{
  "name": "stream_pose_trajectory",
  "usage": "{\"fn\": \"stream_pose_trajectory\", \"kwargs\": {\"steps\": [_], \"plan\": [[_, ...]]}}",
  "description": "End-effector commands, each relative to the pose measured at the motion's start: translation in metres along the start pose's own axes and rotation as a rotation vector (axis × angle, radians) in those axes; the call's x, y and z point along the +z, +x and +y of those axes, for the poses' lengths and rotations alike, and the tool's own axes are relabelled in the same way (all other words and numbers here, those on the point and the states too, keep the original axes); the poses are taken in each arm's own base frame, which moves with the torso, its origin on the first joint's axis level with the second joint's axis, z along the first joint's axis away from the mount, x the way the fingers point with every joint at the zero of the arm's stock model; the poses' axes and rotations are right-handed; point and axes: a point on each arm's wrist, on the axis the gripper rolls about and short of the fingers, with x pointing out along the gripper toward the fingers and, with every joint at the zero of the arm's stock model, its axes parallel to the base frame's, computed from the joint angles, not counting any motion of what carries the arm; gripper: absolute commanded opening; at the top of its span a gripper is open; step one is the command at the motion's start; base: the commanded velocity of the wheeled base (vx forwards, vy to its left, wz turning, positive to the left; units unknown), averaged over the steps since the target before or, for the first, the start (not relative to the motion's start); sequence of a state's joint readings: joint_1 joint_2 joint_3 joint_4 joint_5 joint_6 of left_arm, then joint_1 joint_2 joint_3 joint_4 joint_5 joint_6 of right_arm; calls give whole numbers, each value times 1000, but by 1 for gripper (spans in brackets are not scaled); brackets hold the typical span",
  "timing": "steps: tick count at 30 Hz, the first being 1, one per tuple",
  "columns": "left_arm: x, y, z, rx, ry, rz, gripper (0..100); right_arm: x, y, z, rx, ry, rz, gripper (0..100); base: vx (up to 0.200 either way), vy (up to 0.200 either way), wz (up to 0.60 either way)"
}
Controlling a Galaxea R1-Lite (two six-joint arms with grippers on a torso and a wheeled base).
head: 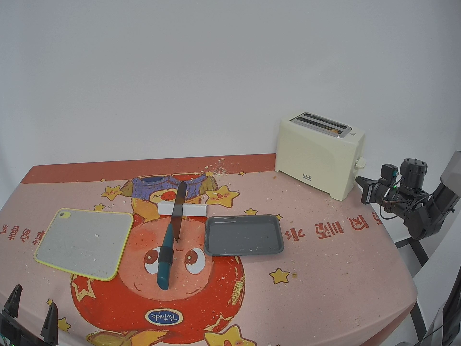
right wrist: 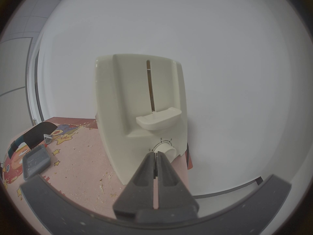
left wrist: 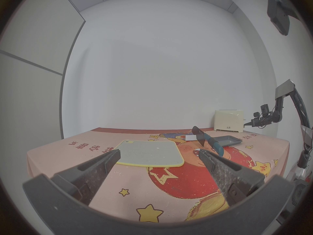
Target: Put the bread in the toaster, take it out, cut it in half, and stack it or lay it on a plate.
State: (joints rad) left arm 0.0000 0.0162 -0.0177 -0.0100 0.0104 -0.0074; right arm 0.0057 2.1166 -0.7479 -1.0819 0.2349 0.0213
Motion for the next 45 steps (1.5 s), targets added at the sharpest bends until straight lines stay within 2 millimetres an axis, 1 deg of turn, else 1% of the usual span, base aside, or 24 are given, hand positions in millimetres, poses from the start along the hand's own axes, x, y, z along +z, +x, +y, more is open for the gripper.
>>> {"fn": "stream_pose_trajectory", "kwargs": {"steps": [1,19,45], "plan": [[-5,0,0,0,0,1,100,-1,0,1,2,0,3,0,0,0,0],[-5,0,0,0,0,1,100,-8,2,0,-3,3,27,0,0,0,0],[-5,0,0,0,0,1,100,-12,1,2,-2,0,39,0,0,0,0]]}}
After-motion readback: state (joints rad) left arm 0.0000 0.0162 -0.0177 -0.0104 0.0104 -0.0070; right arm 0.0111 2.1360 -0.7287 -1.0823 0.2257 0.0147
